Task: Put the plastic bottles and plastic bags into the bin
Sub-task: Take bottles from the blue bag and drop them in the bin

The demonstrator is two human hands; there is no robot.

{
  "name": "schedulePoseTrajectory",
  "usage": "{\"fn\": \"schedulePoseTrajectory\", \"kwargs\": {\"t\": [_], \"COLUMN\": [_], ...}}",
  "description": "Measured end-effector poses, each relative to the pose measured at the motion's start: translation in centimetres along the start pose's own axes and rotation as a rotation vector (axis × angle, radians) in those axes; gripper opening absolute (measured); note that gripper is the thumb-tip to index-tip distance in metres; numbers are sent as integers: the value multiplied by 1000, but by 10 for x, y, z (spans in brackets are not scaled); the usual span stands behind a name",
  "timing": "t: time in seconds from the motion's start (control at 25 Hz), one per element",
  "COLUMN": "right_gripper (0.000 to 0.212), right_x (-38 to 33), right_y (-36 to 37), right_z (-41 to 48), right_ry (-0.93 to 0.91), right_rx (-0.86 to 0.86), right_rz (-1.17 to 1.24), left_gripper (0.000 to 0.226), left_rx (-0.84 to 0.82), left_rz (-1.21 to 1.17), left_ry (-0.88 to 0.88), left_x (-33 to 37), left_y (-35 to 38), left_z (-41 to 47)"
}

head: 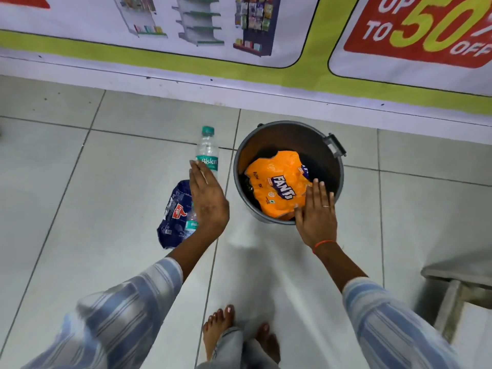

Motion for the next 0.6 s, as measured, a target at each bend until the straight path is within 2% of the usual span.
{"fn": "schedulePoseTrajectory", "kwargs": {"t": [0.08,0.24,0.4,0.6], "right_gripper": [59,62,60,62], "right_x": [0,1,2,-7], "right_y": [-2,-11,-13,-7], "right_z": [-2,-4,0,-2], "right_ry": [54,61,46,29], "right_rx": [-66,-126,-138,-92], "right_rz": [9,-30,-73,7], "left_gripper": [77,73,71,68], "left_rx": [21,-187,-338,-138], "left_rz": [-31,-88,73,37], "left_ry": [92,92,83,177], "left_x": [35,89,97,56], "left_y": [-9,17,56,50], "left_z": [-6,-19,-21,-33]}}
Point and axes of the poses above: each hand's wrist, its own z-axis towards the middle knuckle, its own y-axis out of the palm, x = y × z, the point moved 3 cm from there along z, towards the middle knuckle, and after that the axes turned 10 degrees about -z, right-handed, at the moved point
